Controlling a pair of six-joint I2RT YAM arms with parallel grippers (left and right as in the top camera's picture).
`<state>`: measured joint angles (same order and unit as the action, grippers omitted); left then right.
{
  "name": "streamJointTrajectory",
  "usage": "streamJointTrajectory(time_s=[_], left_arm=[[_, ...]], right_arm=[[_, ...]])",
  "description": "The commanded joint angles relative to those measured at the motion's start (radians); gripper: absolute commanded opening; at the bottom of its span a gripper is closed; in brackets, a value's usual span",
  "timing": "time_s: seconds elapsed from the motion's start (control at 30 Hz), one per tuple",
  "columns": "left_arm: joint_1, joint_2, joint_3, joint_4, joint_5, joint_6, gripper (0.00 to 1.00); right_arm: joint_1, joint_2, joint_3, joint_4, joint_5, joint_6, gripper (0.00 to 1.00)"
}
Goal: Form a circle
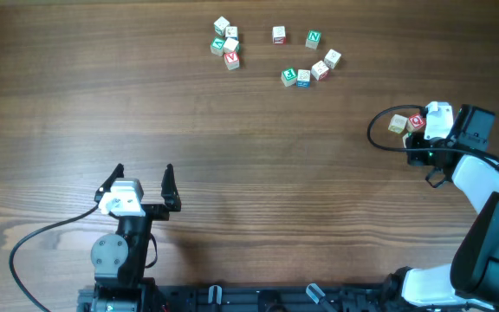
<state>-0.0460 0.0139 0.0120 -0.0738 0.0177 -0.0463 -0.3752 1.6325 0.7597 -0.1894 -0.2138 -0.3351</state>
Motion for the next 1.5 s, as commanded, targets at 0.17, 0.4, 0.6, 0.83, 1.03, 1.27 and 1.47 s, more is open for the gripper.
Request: streamJointTrajectory(time_s=[0.17,0.4,0.6,0.83,1.03,1.27,1.47], left_arm=[[-0.005,-0.008,-0.006,-0.001,0.016,-0.006,1.00],[-0.005,-0.008,-0.006,-0.001,0.016,-0.006,1.00],[-0.005,-0.008,-0.006,-0.001,0.016,-0.006,1.00],[-0.005,-0.008,-0.006,-0.001,0.016,-0.006,1.00],[-0.005,-0.008,-0.006,-0.001,0.016,-0.006,1.00],[-0.005,-0.008,-0.006,-0.001,0.016,-0.006,1.00],[-0.005,-0.008,-0.006,-0.001,0.016,-0.006,1.00]], right_arm=[[-0.004,0.013,-0.009,0.012,-0.050,-0.005,0.26],[-0.004,0.013,-0.009,0.017,-0.050,-0.005,0.26],[-0.004,0.013,-0.009,0.021,-0.050,-0.005,0.27],[-0.004,0.013,-0.009,0.032,-0.050,-0.005,0.26],[-0.004,0.013,-0.009,0.036,-0.052,-0.004,0.26],[-0.004,0.013,-0.009,0.041,-0.058,-0.004,0.27],[-0.004,0.013,-0.009,0.041,-0.058,-0.004,0.27]])
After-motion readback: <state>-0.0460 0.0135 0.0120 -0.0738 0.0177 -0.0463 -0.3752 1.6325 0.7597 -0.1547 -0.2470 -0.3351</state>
